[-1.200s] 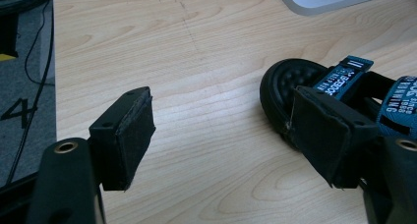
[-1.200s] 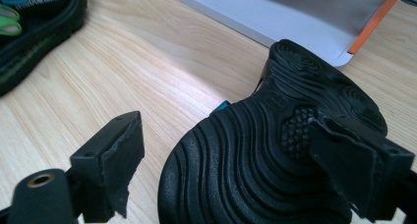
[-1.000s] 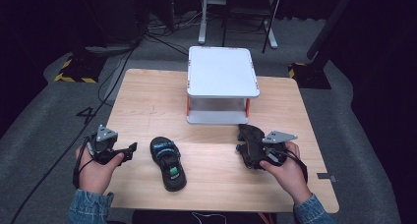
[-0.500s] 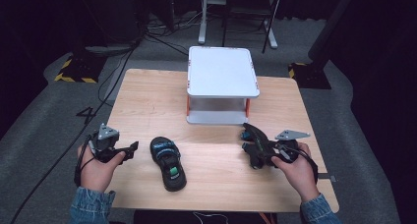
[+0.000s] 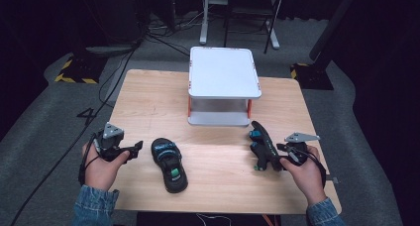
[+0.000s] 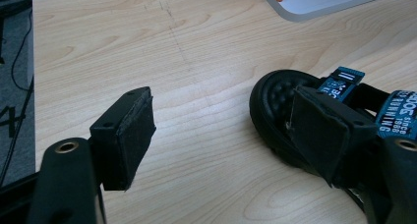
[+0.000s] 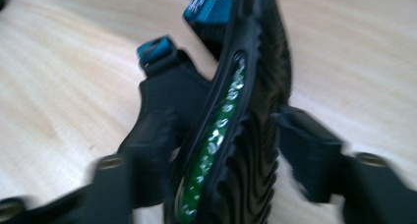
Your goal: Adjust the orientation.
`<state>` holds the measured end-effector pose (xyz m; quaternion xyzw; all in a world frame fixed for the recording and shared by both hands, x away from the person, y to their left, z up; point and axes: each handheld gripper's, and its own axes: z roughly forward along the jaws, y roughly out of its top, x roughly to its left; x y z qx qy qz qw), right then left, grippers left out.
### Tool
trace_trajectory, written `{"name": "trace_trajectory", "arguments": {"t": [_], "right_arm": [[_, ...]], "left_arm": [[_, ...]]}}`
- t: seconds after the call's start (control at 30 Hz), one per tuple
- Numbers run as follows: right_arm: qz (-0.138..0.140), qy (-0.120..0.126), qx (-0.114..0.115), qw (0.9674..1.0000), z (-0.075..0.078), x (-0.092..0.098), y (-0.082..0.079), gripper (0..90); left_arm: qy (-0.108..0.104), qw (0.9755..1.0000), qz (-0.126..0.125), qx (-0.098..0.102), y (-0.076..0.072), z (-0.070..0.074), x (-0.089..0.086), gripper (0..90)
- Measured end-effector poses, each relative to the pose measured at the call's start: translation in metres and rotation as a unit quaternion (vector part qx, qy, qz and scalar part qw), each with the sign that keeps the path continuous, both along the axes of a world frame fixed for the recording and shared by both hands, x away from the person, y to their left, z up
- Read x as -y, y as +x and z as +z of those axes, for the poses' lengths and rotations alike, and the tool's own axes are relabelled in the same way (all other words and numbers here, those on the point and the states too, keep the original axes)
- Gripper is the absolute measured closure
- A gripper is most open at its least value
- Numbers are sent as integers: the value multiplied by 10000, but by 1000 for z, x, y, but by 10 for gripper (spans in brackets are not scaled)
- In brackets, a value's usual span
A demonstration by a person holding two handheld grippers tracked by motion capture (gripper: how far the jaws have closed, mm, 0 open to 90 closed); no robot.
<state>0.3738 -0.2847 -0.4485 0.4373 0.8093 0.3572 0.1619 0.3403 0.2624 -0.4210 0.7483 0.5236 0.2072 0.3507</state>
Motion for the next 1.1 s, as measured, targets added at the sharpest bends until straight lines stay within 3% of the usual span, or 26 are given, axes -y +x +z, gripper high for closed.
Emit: {"name": "trace_trajectory", "arguments": {"t": [0.1,0.27,0.3,0.37,0.6,0.67,0.77,1.0,1.1], "right_arm": [[-35,-66,270,9996,0,-6,-1,231],[232,-235,599,9977,3,-27,-5,221],[258,-321,745,9964,4,-31,-6,251],[438,-249,930,9944,7,-38,-8,326],[751,-501,861,9922,-4,-58,5,410],[694,-640,763,9926,-9,-62,10,471],[682,-920,745,9906,-11,-67,16,607],[662,-881,682,9916,-7,-65,18,681],[594,-752,811,9921,1,-60,15,685]], "left_arm": [[2,10000,-1,8,-1,0,0,256],[-3,10000,32,5,-4,-1,-1,256],[-1,10000,32,-5,-4,-1,-2,256],[12,10000,56,-6,-6,-1,-4,257],[27,9999,154,-51,-15,-4,-9,257],[39,9998,194,-55,-18,-4,-13,258],[31,9997,242,-50,-21,-4,-16,258],[16,9995,302,-50,-24,-5,-19,258],[38,9997,245,-72,-22,-5,-18,258]]}}
